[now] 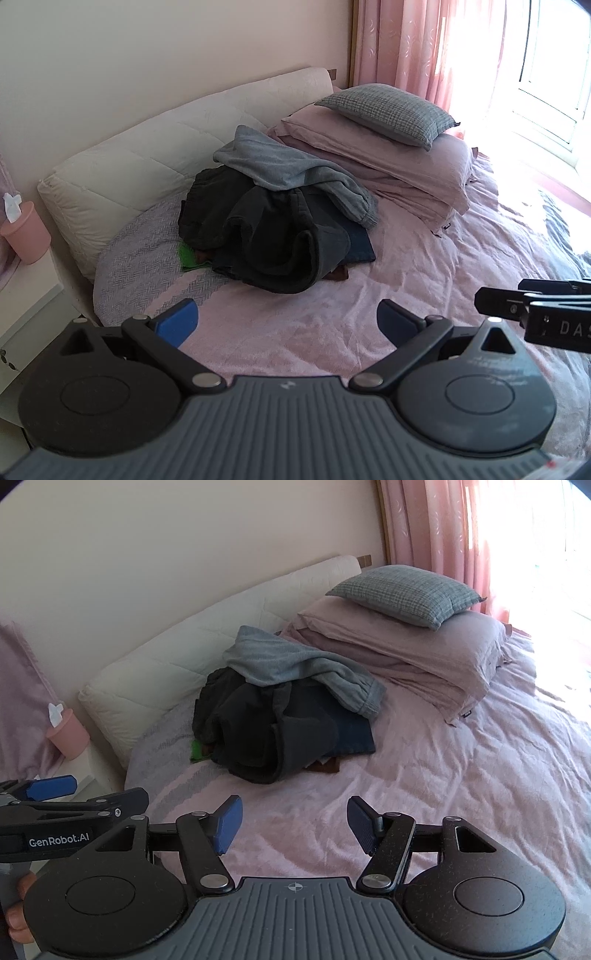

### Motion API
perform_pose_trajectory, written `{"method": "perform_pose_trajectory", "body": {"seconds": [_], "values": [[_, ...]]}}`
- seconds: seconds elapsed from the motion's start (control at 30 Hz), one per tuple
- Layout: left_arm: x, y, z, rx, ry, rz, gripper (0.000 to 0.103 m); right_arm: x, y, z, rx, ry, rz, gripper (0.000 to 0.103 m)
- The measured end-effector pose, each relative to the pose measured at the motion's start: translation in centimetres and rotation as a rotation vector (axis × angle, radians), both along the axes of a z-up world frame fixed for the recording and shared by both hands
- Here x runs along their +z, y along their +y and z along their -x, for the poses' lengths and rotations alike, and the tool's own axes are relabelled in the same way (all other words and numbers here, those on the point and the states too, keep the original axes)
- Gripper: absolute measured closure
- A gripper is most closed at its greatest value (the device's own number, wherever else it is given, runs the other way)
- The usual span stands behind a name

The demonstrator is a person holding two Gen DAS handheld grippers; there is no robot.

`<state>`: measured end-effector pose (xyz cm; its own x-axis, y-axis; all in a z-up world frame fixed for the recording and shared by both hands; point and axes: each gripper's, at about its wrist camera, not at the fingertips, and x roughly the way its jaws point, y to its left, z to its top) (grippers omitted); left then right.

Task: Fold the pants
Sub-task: 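Move both grippers toward the clothes pile on the bed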

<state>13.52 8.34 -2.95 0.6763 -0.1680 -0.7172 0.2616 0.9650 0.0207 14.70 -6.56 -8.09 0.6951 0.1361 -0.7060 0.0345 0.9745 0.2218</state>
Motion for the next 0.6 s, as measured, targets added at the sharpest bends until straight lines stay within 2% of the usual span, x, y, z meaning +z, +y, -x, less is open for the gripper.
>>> {"method": "perform_pose_trajectory", "body": {"seconds": [0.4, 0.6], "values": [[-1.7, -1.2, -1.7, 0.109, 0.024, -0.004, 0.002, -2.1, -4.2, -2.4, 0.086, -0.016, -0.092, 0.043], [-2.3, -1.8, -4.7, 0.104, 0.029, -0.014, 0.005, -3.4, -5.7, -5.1, 0.093, 0.001, -0.087, 0.043]]}}
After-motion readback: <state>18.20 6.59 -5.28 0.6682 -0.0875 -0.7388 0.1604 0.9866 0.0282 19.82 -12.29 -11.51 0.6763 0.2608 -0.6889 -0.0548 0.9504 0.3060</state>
